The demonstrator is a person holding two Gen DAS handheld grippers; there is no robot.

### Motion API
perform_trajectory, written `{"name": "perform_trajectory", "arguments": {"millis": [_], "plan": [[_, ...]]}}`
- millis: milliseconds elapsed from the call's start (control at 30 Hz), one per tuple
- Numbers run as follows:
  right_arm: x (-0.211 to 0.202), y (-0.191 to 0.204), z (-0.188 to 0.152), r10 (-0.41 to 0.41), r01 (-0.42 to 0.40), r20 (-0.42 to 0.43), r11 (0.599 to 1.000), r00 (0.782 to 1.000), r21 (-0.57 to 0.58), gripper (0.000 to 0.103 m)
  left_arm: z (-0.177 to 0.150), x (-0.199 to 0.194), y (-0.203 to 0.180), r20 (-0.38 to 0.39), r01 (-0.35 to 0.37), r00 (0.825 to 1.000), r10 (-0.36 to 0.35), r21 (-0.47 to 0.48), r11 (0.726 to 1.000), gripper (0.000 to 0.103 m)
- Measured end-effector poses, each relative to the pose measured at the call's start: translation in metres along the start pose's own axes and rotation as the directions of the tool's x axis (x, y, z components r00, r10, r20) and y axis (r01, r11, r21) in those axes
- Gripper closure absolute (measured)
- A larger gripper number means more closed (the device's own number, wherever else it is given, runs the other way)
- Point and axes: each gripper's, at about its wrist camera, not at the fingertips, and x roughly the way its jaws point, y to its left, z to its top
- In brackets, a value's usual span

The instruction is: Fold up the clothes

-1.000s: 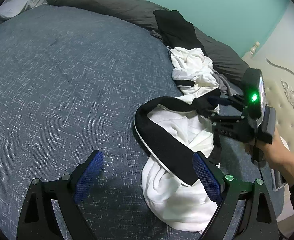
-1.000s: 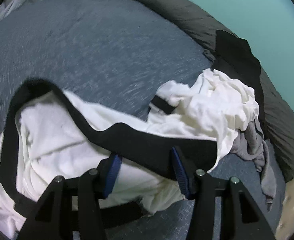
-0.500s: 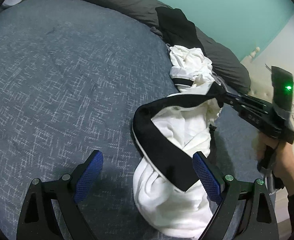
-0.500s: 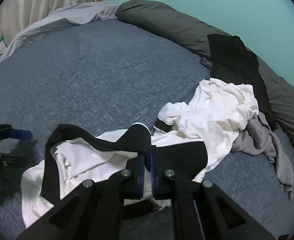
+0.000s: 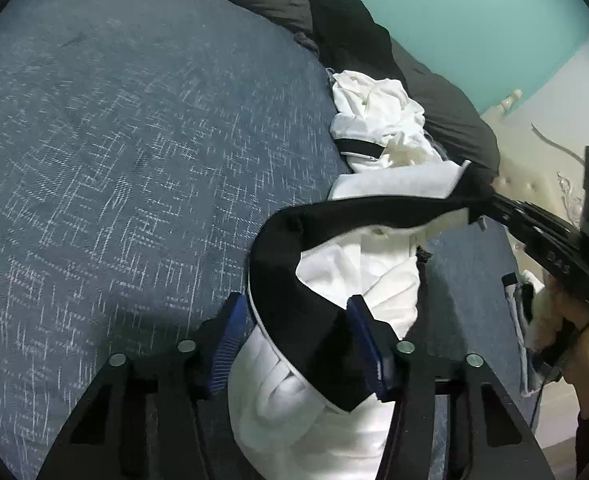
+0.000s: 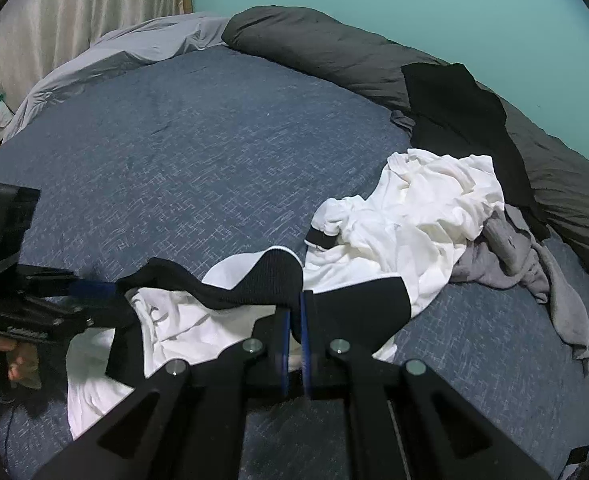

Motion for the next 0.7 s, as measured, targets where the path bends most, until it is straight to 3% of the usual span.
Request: {"name": "perform_trajectory", "arguments": {"millis": [333, 700], "plan": [[-0.024, -0.006, -0.006, 0.001, -0.002, 0.030, 1.000, 1.000, 0.027, 0.099, 0.004, -0.008, 0.008, 0.010, 0.041, 0.999, -0.041, 0.009, 0.999, 0.084], [-0.063, -0.016, -0.007, -0.001, -0.006, 0.093, 0.997, 0.996, 0.080, 0.099, 0.016, -0.073, 0.004, 0.130, 0.061, 0.989, -0.069, 0.064, 0.996, 0.089]]}}
